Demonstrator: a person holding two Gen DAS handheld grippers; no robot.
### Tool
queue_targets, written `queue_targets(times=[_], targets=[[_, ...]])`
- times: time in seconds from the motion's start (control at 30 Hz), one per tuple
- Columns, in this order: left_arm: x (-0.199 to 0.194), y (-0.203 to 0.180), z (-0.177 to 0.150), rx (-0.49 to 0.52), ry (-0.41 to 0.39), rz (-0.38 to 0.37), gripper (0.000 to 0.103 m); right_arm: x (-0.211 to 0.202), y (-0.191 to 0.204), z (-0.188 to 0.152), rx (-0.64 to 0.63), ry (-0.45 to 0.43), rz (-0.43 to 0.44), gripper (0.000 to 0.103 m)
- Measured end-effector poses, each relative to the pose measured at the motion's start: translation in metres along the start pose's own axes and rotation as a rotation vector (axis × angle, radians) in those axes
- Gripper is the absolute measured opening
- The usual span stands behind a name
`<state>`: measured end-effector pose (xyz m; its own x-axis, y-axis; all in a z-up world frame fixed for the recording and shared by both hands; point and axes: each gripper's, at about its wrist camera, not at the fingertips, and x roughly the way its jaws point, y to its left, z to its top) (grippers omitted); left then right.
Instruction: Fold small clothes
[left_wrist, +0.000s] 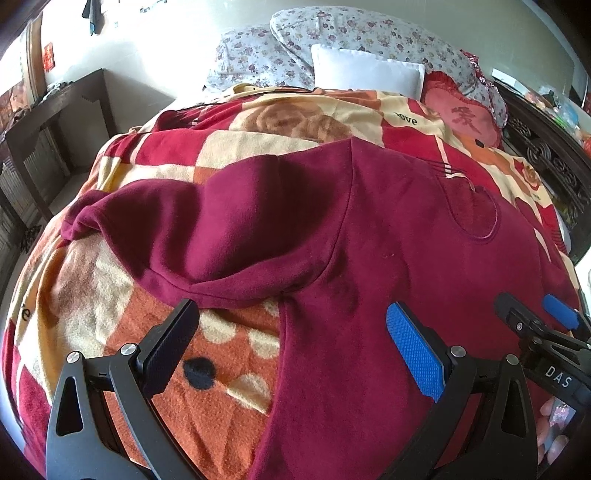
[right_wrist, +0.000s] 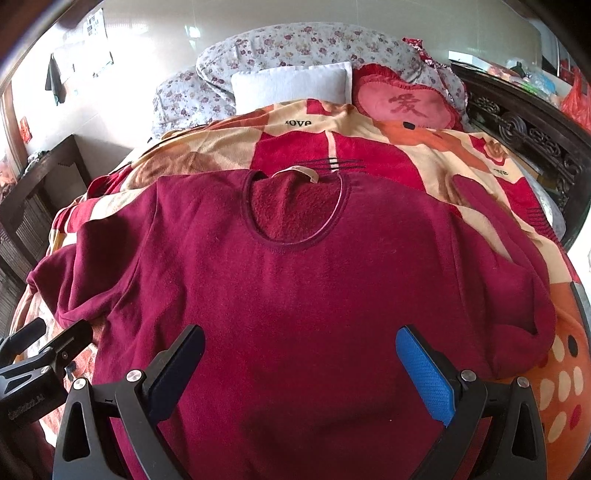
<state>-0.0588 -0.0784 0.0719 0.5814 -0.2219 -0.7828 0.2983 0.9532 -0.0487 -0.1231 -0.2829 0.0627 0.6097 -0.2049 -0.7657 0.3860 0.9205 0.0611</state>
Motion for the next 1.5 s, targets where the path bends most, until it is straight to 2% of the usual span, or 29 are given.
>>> queue_targets(times=[0.17, 0.47, 0.63, 0.77, 0.87, 0.93, 1.07, 1.17, 1.3, 1.47, 1.5], targets=[[0.002, 0.013, 0.001, -0.033, 0.005, 0.006, 0.102, 0.007, 0.000, -0.001, 0.031, 0.014, 0.035, 0.103], [0.003, 0.034, 0.003, -0.071, 0.017, 0.015, 0.102, 0.016, 0.007, -0.001, 0.025, 0.036, 0.033, 0.103], [-0.003, 0.062, 0.011, -0.118, 0.014, 0.005, 0.102, 0.021, 0.017, 0.000, 0.003, 0.050, 0.048, 0.103], [-0.009, 0.105, 0.023, -0.223, 0.001, -0.044, 0.102, 0.021, 0.025, 0.001, -0.017, 0.048, 0.063, 0.103], [-0.011, 0.139, 0.032, -0.305, -0.017, -0.052, 0.102, 0.022, 0.029, 0.002, -0.025, 0.052, 0.074, 0.103], [-0.010, 0.170, 0.036, -0.398, -0.028, -0.060, 0.102, 0.022, 0.032, 0.002, -0.028, 0.056, 0.083, 0.102], [0.001, 0.222, 0.038, -0.575, -0.044, -0.080, 0.094, 0.023, 0.037, 0.003, -0.032, 0.058, 0.100, 0.102], [0.016, 0.249, 0.039, -0.663, -0.021, -0.109, 0.079, 0.024, 0.041, 0.003, -0.039, 0.064, 0.109, 0.102], [0.041, 0.270, 0.040, -0.745, 0.015, -0.137, 0.076, 0.028, 0.046, 0.002, -0.057, 0.076, 0.110, 0.102], [0.059, 0.283, 0.045, -0.807, -0.018, -0.146, 0.075, 0.033, 0.048, 0.001, -0.065, 0.093, 0.112, 0.102], [0.063, 0.285, 0.046, -0.811, -0.021, -0.145, 0.072, 0.034, 0.048, 0.001, -0.066, 0.096, 0.112, 0.102]])
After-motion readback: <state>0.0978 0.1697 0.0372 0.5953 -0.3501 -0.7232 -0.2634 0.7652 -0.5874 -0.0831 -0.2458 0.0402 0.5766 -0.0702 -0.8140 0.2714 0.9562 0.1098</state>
